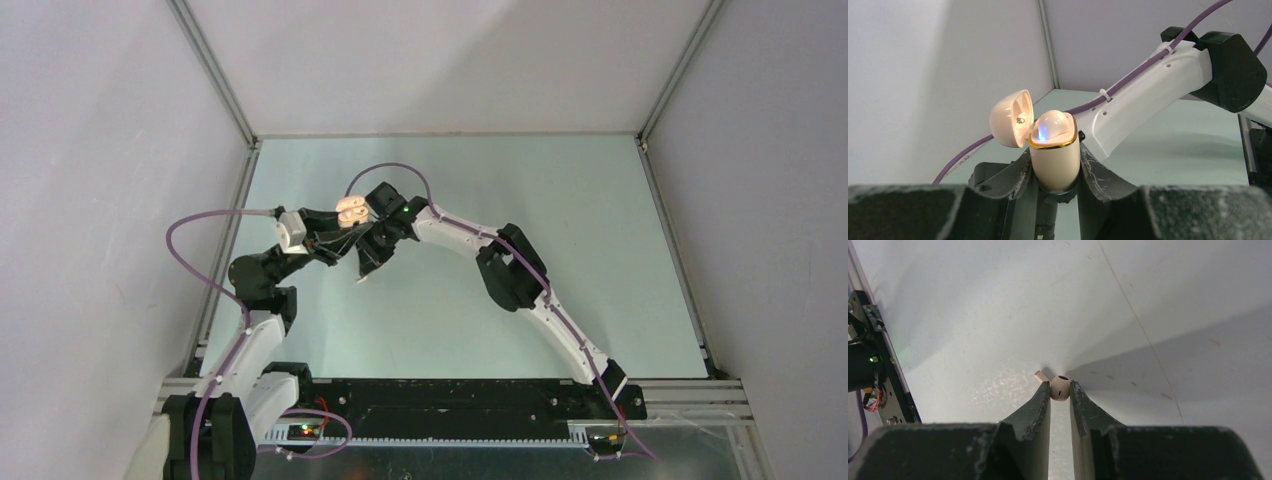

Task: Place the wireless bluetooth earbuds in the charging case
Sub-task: Pick up the left earbud from the center of the board.

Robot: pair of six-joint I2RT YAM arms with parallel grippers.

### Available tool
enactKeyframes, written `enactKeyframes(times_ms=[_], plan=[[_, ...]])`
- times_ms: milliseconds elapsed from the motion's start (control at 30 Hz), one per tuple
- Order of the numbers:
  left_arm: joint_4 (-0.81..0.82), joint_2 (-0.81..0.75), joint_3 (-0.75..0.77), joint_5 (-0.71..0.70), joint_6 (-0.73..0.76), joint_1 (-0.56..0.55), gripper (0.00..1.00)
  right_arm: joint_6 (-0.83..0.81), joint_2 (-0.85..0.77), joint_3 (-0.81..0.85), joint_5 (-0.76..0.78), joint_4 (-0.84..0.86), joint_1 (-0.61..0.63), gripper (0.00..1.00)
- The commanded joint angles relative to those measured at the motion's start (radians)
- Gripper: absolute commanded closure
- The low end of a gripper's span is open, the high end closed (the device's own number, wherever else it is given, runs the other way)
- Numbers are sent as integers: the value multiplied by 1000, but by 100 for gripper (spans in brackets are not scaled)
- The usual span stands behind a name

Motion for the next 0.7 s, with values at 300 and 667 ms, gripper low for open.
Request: enactKeyframes(times_ms=[300,667], plan=[[-9,14,41,-18,11,-38,85,-154,-522,-254,114,-94,-195,87],[-160,126,78,6,102,-216,85,-300,-1035,-533,175,-105,-446,87]])
